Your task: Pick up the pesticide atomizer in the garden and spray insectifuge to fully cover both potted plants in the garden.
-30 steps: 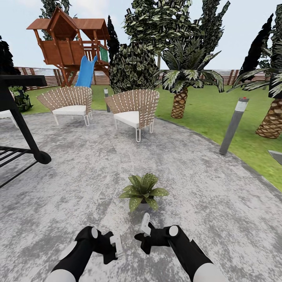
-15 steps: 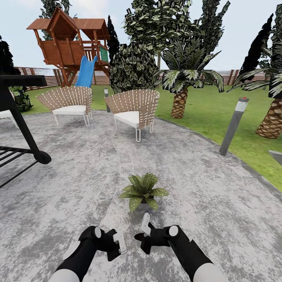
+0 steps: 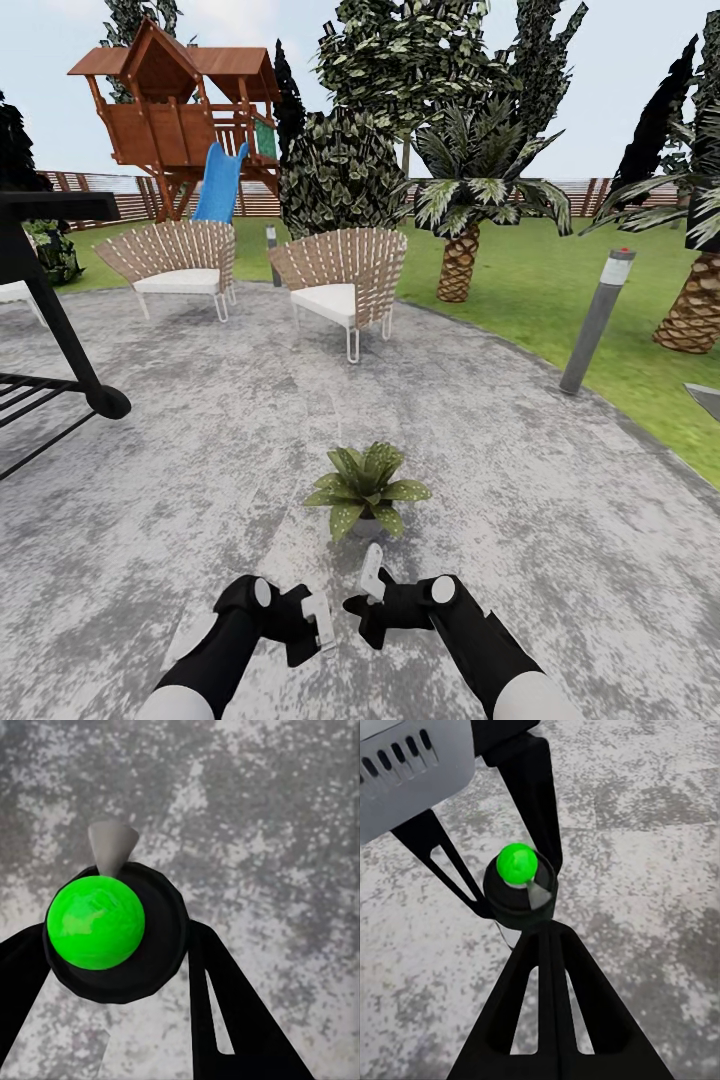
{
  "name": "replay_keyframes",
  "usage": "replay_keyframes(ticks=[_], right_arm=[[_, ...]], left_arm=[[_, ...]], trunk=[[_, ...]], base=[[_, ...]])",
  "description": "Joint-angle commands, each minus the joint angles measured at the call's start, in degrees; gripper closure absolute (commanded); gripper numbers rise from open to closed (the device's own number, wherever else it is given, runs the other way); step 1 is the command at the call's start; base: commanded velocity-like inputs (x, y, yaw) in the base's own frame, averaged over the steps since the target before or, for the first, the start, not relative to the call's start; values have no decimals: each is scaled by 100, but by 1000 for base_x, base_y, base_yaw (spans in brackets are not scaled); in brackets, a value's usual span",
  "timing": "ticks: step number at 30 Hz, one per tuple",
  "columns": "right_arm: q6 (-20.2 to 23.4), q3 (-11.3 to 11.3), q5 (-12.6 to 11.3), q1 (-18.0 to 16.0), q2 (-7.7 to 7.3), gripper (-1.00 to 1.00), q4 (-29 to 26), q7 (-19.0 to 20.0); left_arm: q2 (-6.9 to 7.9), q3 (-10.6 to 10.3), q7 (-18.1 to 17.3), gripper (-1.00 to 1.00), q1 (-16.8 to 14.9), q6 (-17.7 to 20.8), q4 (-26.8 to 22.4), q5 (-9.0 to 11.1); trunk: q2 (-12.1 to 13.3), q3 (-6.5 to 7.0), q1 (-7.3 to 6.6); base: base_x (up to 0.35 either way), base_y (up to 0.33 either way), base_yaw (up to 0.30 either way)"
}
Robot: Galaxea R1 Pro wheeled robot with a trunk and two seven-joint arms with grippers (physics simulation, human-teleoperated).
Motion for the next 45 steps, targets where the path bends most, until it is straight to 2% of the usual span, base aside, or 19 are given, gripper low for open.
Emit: replay_keyframes(ticks=[1,8,14,18,21,38,45], right_arm=[[-40,-6,59,-2,1,100,-6,10],[-39,-6,61,-2,0,100,-6,10],[-44,-6,61,-2,0,100,-1,10],[-40,-6,60,-2,0,100,3,10],[-42,-6,60,-2,2,100,3,10],[-41,-6,59,-2,2,100,6,10],[-43,-6,62,-2,3,100,22,10]], left_arm=[[-8,22,-37,100,-3,50,-8,-4],[-9,21,-91,100,-16,47,14,20],[-9,27,-435,100,-27,37,43,30],[5,20,-479,100,-31,35,58,424],[0,20,-477,100,-32,38,62,535],[-18,37,-408,100,-32,33,62,549],[-35,37,-394,100,-32,33,62,741]], trunk=[[-2,-5,-1],[-2,-5,-1],[-2,-5,-1],[-2,-5,-1],[-2,-5,-1],[-2,-5,-1],[-2,-5,-1]], base=[[0,0,0],[0,0,0],[0,0,0],[0,0,0],[0,0,0],[0,0,0],[0,0,0]])
